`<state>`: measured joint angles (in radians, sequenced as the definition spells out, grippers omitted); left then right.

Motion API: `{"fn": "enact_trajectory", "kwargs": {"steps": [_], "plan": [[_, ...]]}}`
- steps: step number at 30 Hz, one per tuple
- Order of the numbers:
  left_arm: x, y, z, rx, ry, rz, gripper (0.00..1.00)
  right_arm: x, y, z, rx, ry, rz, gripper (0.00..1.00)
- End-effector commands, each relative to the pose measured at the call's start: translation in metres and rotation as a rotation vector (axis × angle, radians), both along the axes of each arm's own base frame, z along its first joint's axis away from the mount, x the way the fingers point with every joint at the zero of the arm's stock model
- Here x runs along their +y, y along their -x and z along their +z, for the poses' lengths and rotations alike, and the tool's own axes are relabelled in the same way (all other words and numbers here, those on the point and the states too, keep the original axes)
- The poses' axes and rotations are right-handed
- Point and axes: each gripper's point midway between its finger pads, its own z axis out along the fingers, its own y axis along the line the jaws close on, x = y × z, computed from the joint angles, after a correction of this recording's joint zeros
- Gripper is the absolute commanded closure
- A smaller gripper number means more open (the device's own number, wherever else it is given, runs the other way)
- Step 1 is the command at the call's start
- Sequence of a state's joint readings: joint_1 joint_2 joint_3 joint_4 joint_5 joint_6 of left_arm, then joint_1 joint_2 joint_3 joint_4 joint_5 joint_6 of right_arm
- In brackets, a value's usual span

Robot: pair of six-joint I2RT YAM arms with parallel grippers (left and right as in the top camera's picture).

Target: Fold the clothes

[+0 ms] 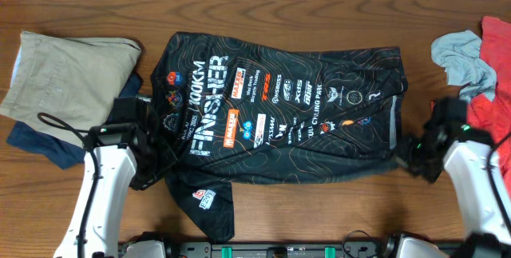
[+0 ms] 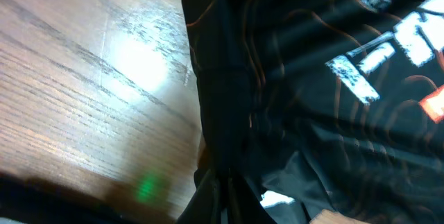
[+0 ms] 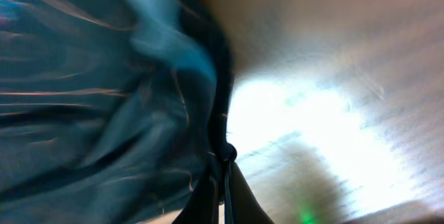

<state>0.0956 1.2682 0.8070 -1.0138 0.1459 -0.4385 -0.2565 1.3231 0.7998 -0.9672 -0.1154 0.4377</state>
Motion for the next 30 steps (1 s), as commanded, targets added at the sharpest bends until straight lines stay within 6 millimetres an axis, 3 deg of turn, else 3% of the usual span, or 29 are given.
{"fn": "enact_trajectory", "kwargs": {"steps": [1, 6, 9, 13, 23, 30], "plan": [[-0.005, -0.025, 0.035, -0.133, 0.029, -0.071, 0.94, 0.004, -0.035, 0.061, -0.188, 0.008, 0.137, 0.99], [-0.011, -0.042, 0.087, -0.267, 0.057, -0.099, 0.94, 0.0, -0.052, 0.126, -0.318, 0.062, 0.187, 0.99], [-0.026, -0.051, 0.125, -0.37, 0.125, -0.16, 0.94, -0.006, -0.057, 0.153, -0.367, 0.109, 0.189, 0.99], [-0.028, -0.059, 0.17, -0.482, 0.121, -0.189, 0.94, -0.018, -0.062, 0.186, -0.416, 0.188, 0.17, 0.99], [-0.01, -0.066, 0.289, -0.8, 0.031, -0.151, 0.94, -0.047, -0.06, 0.283, -0.6, 0.317, 0.083, 0.99], [0.005, -0.06, 0.347, -0.969, -0.058, -0.142, 0.94, -0.051, -0.062, 0.338, -0.749, 0.392, 0.085, 0.99]]}}
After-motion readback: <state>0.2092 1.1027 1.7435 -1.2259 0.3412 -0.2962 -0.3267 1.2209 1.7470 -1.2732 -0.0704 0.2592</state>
